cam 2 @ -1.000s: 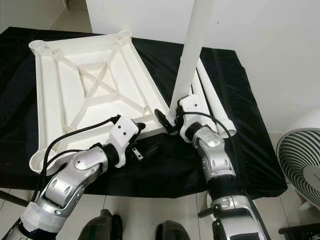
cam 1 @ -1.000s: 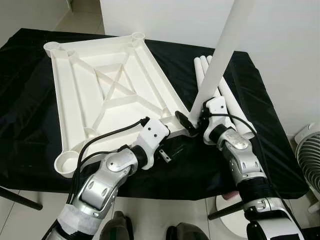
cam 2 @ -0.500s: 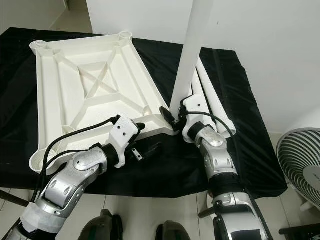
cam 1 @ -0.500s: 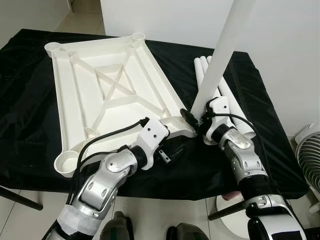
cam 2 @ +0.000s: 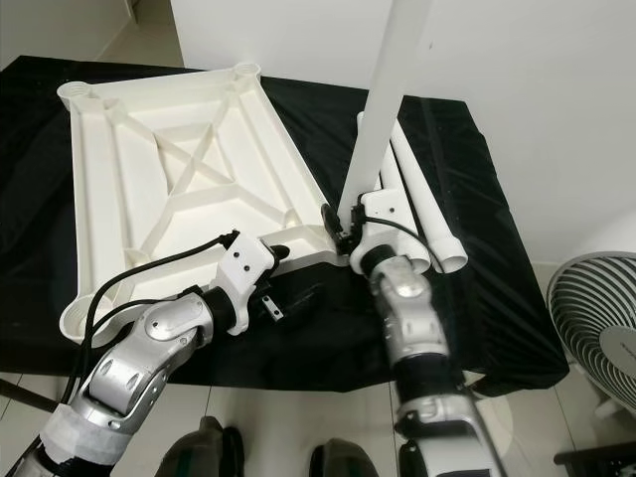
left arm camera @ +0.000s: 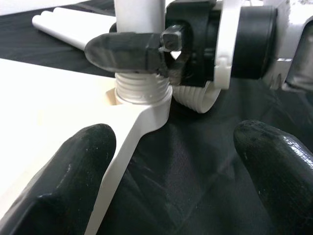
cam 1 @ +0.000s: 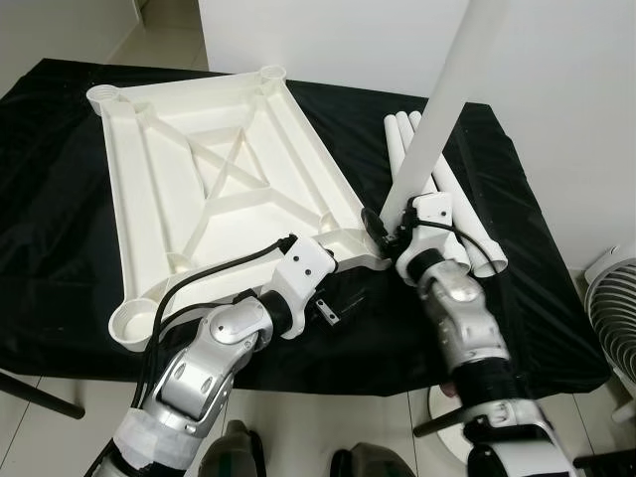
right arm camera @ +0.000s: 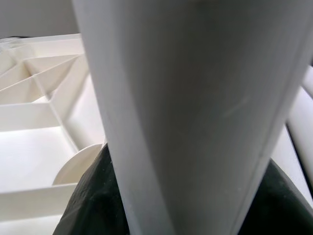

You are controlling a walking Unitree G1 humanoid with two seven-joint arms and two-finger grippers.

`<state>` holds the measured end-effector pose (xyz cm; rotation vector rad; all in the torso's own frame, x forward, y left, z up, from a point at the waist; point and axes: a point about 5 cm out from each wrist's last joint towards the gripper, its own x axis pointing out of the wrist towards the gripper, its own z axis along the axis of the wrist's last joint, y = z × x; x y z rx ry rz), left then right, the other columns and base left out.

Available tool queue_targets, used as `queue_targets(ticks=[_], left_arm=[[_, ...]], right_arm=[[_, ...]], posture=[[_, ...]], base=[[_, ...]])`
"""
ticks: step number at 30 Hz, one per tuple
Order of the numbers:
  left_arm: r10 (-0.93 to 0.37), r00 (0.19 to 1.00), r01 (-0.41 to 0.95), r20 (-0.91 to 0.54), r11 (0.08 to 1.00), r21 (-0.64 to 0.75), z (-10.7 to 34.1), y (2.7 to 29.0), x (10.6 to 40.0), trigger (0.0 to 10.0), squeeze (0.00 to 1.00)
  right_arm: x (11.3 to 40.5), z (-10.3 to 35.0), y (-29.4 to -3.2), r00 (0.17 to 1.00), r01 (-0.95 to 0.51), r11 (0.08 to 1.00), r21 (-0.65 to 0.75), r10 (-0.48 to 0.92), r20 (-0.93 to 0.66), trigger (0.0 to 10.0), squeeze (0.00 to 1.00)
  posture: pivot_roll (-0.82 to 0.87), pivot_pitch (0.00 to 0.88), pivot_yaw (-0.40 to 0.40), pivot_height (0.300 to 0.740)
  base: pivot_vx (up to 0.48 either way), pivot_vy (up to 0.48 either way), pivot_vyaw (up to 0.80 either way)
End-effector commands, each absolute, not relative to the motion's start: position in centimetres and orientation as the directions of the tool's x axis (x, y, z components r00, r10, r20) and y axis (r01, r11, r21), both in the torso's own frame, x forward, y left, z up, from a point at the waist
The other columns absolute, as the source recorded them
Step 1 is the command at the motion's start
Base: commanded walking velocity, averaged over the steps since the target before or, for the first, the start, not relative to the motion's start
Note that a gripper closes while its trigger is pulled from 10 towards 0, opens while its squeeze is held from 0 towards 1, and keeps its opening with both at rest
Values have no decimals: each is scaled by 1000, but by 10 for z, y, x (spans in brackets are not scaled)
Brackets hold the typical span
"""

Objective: Building children table

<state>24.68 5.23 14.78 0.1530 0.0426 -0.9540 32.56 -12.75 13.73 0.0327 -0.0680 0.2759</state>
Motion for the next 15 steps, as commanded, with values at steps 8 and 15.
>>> queue_targets(ticks=[8,15], left_arm=[[-794,602,796,-87,588,146,148,56,248,10000,0],[-789,610,787,-70,593,171,149,61,249,10000,0]], right_arm=[[312,132,-122,992,-125,989,80,124,16,10000,0],[294,143,-115,996,-81,992,94,78,34,10000,0]], posture=[[-32,49,-20,740],[-36,46,-26,740]], base=[[0,0,0],[0,0,0]])
